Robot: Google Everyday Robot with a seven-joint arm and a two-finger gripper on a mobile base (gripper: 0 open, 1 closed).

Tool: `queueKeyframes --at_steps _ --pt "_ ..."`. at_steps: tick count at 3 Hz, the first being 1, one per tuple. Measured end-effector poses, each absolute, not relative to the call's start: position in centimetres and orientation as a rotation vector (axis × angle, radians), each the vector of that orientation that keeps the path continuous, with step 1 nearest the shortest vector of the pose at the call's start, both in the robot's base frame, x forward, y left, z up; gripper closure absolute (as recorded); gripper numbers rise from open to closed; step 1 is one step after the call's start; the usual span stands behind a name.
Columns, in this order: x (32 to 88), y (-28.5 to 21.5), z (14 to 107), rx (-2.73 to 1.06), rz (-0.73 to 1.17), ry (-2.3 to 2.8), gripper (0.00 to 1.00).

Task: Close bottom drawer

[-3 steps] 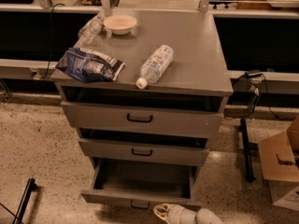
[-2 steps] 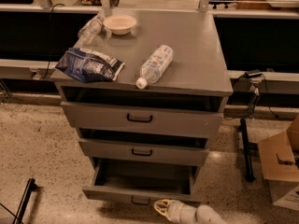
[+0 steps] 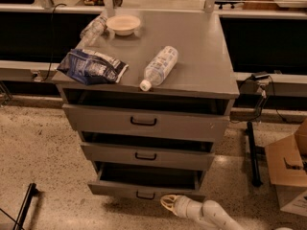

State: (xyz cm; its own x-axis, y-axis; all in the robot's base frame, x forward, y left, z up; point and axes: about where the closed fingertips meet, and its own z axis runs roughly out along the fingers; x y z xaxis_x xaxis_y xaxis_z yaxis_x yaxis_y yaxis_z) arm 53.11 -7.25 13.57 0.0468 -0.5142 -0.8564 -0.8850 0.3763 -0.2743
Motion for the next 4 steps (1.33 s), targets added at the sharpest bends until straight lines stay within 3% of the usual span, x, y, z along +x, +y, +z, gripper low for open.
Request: queueKeyframes --at_steps 4 --pt "59.2 -9.6 12.6 -1.263 0.459 1.613 1.00"
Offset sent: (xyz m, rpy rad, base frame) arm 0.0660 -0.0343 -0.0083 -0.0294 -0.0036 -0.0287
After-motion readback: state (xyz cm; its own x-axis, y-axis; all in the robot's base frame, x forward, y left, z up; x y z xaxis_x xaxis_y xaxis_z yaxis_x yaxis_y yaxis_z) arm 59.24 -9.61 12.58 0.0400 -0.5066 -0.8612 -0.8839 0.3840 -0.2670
